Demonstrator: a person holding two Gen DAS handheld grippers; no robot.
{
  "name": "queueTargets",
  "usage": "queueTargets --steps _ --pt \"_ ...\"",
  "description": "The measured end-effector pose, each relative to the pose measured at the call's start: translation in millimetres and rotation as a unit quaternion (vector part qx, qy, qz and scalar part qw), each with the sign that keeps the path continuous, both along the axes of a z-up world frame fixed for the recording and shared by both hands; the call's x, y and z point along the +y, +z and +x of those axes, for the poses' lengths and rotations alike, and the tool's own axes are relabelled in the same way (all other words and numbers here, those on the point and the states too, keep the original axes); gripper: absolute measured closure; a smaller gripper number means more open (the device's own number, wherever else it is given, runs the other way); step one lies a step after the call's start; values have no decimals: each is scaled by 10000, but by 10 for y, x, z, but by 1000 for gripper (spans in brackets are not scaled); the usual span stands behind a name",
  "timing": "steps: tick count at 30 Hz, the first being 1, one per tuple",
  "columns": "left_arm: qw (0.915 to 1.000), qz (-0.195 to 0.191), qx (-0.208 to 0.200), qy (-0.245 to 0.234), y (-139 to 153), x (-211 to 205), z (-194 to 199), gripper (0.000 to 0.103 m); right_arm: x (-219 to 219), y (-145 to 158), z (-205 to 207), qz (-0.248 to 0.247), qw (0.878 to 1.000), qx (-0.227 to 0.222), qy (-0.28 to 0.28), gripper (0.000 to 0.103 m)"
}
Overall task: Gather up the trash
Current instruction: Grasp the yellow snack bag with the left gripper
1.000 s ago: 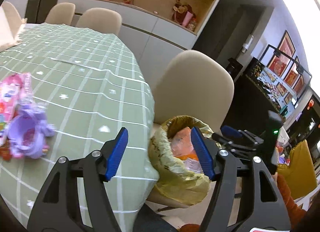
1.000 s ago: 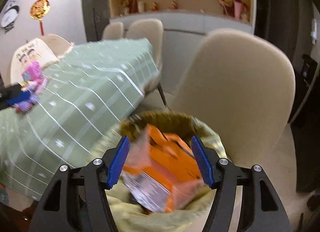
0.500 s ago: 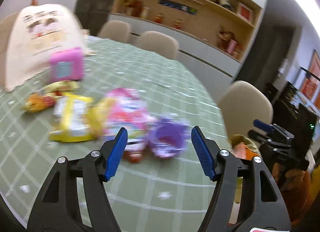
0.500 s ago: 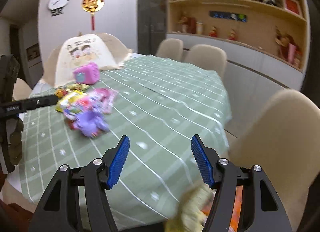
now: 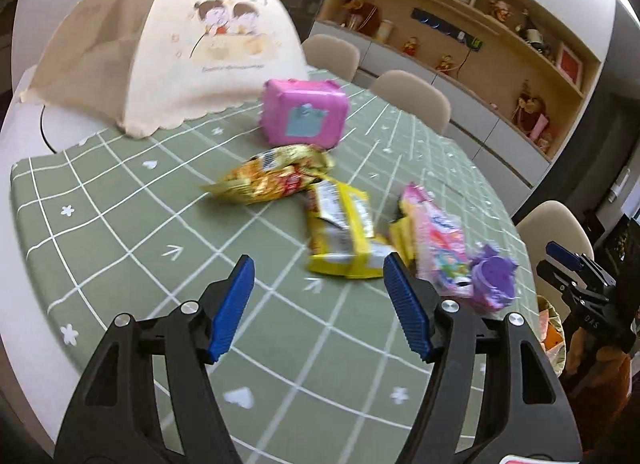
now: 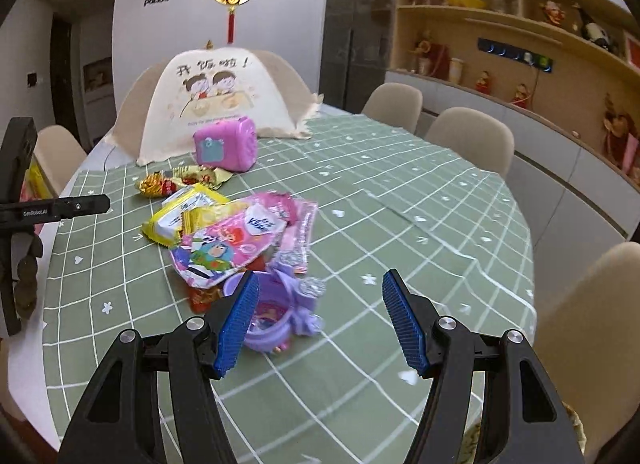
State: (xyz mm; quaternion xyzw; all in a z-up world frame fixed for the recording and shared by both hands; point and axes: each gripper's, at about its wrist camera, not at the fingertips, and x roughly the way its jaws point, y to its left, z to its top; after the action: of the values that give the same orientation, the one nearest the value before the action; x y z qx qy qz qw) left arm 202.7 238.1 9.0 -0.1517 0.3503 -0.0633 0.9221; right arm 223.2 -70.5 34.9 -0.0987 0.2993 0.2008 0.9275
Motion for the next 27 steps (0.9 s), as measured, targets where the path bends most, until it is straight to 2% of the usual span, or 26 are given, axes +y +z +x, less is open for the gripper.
queueTargets --steps 2,8,12,14,16,18,19,24,27 --pt "9999 3 100 -105 -35 17 73 40 49 -58 78 -72 9998 169 -76 42" --pt "9981 133 244 -550 -62 -207 332 40 -29 -152 222 177 9977 567 -320 42" --pt "9974 383 383 -482 -79 -374 627 40 -64 -201 294 175 9945 919 -466 42" --pt "9969 487 503 -360 -117 -418 760 40 -83 -189 275 200 9950 866 -445 42" --pt "9967 418 630 -288 -168 -443 861 41 -90 -157 243 172 9960 739 -467 42" --pt "9970 271 661 -286 -201 -442 883 59 -65 -122 212 80 9973 554 -482 42" --pt "9971 229 670 -280 -214 -442 879 64 -31 -106 190 24 9979 442 -465 42" --pt "9982 -14 543 -247 -210 -421 707 74 214 -121 103 139 9981 565 189 42" --pt "9992 -40 388 -78 -158 -396 603 75 407 -112 -35 289 9958 481 728 43"
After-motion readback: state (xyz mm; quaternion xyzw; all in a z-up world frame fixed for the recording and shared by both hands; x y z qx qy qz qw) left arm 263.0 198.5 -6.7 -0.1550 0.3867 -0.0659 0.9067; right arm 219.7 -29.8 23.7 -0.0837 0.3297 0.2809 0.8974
